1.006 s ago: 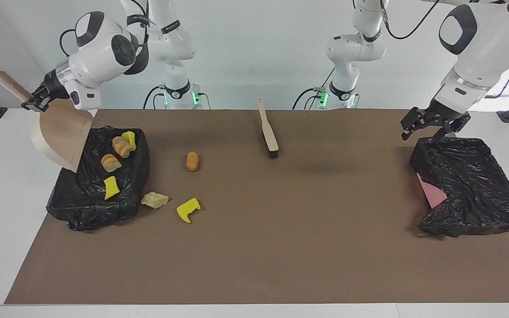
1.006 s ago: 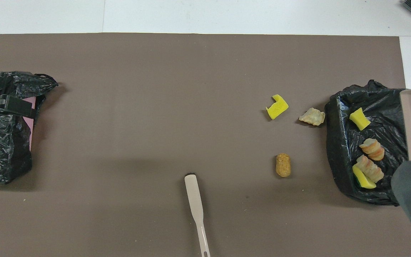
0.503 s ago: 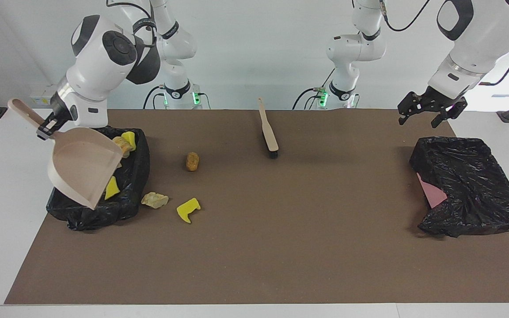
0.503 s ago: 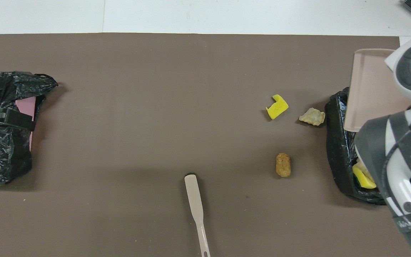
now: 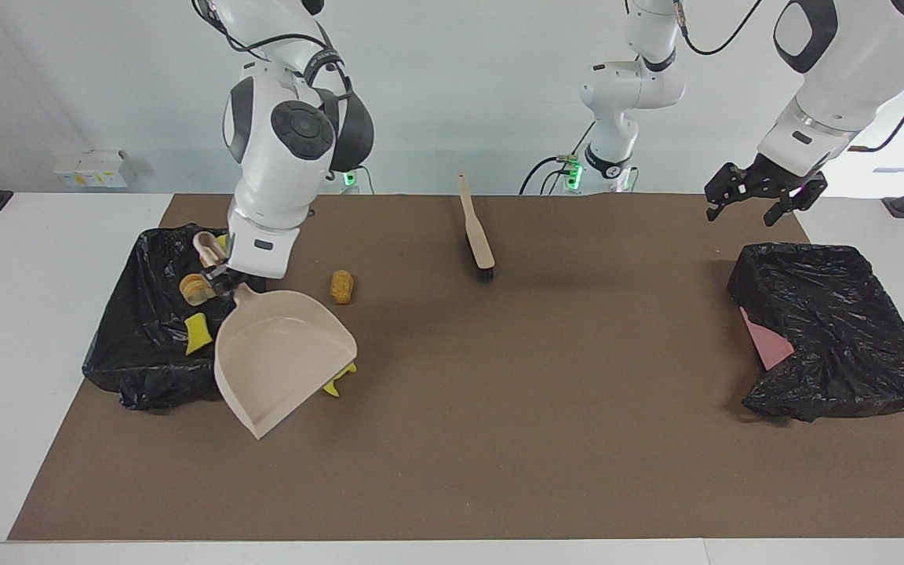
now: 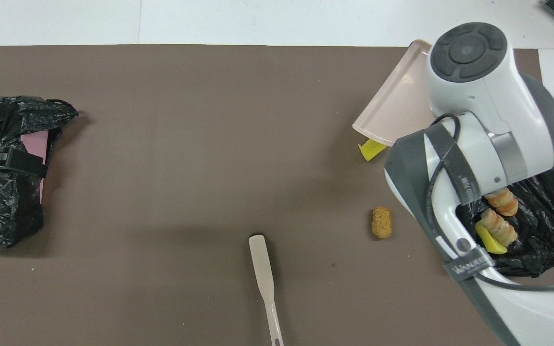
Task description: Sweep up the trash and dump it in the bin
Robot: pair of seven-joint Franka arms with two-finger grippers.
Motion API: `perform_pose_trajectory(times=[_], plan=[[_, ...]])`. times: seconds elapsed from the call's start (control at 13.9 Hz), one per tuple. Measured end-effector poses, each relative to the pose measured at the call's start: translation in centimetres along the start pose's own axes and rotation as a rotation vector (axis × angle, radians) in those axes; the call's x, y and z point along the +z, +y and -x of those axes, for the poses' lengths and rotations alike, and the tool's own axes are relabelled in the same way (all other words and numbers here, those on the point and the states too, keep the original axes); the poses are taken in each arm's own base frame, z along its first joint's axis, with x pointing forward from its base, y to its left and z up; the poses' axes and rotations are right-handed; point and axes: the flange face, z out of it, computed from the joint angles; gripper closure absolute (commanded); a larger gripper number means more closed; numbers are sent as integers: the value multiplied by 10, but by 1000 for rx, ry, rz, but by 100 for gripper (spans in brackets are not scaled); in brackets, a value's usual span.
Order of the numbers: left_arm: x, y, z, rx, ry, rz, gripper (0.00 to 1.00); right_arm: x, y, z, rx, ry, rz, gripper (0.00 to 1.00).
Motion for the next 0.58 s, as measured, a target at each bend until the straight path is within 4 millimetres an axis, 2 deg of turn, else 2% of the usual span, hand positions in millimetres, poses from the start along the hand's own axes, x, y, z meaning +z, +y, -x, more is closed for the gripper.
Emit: perform_pose_trajectory(times=[0.29,0.43,0.58], plan=[[0,0,0,0,-1,0,0,-17,-51,-35,320,60,-168,100],[0,0,0,0,-1,0,0,-24,-87,-60,452,63,-247,100],[0,0,0,0,-1,0,0,-24,-113,-86,549,74,-338,100]])
